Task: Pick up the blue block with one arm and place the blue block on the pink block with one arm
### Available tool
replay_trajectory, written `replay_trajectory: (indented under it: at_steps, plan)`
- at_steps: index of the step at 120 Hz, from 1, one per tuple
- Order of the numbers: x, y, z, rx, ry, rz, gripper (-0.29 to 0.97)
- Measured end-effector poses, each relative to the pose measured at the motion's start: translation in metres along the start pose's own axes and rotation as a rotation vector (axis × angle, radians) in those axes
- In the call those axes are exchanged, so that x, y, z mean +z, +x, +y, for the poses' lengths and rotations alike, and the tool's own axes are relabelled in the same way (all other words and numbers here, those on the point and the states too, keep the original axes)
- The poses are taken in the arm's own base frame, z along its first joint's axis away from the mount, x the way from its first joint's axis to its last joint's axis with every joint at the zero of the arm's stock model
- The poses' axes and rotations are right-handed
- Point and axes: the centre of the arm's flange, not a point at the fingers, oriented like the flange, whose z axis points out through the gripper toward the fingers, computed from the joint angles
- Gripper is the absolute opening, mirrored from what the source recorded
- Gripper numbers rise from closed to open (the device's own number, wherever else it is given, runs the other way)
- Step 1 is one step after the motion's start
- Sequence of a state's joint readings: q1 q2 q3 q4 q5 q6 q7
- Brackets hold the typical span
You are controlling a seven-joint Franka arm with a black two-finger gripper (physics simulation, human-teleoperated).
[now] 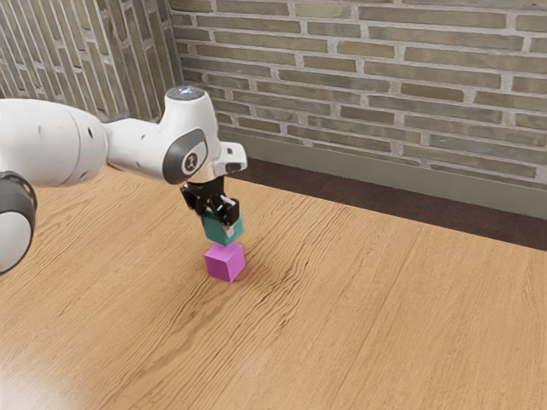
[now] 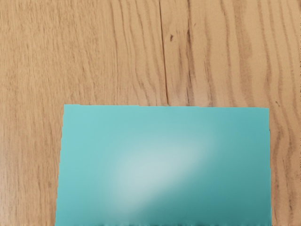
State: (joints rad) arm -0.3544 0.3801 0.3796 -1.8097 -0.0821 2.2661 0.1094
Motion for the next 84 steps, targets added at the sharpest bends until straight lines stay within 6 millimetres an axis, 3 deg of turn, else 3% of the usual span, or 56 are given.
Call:
replay_trajectory:
  at_steps: [34,84]
  plan:
    - [-0.001,-0.024,0.001,-0.038,-0.032,0.034,0.24]
    - [0.014,-0.027,0.011,-0.049,-0.025,0.049,0.23]
